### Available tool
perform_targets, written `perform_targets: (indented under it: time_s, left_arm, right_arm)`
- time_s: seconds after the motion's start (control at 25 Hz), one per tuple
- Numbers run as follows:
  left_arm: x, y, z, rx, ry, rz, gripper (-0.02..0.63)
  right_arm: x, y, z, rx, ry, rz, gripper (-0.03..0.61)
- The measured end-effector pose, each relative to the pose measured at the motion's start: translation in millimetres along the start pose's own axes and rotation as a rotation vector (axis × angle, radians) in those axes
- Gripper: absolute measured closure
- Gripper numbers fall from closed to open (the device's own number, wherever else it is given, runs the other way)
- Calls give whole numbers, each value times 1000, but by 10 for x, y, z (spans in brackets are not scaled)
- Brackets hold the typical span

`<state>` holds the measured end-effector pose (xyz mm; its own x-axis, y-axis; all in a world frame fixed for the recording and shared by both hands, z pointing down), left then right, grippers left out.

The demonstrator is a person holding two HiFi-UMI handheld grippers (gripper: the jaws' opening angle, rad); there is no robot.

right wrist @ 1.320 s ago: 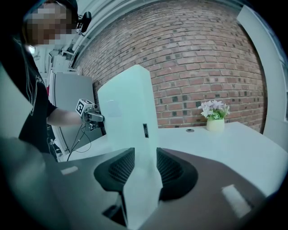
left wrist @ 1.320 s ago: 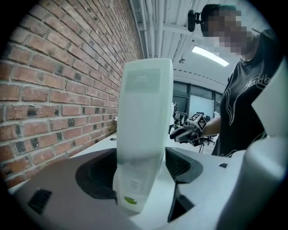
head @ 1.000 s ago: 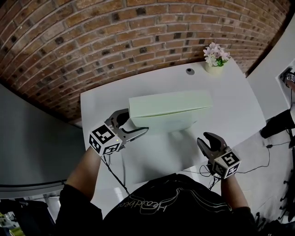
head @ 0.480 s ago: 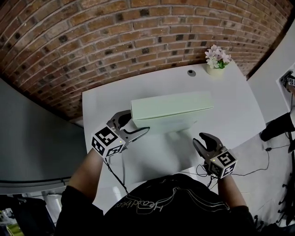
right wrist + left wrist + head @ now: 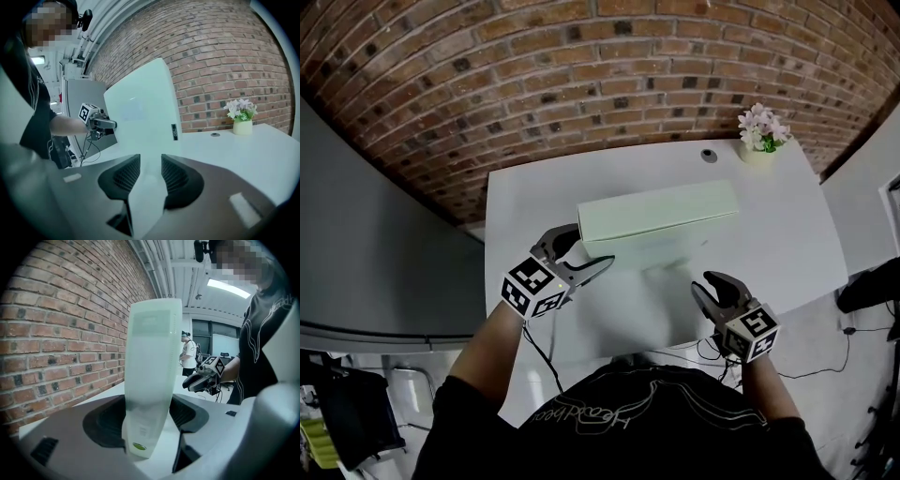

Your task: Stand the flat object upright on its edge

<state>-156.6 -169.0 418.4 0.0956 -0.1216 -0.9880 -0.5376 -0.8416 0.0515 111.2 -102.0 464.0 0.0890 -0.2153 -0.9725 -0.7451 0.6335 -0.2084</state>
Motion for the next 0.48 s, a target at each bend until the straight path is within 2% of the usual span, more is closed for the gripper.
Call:
perform_targets:
  time_s: [0.48]
  left_arm:
    - [-27,-272,117,189,-10,-3,324]
  right_arm:
    - [-53,-118,94,78,33,-20,434]
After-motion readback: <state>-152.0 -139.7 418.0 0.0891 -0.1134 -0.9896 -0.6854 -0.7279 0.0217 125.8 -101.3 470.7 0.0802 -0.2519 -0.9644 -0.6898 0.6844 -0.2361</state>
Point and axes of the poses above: the fingertips, and each gripper's own axes: z backward along the fingers, y to its left, x out of its top, the point moved 5 cm from there along z, backward along the fingers, and after that the axes turned 14 degrees about -y, right-handed, at the moved point
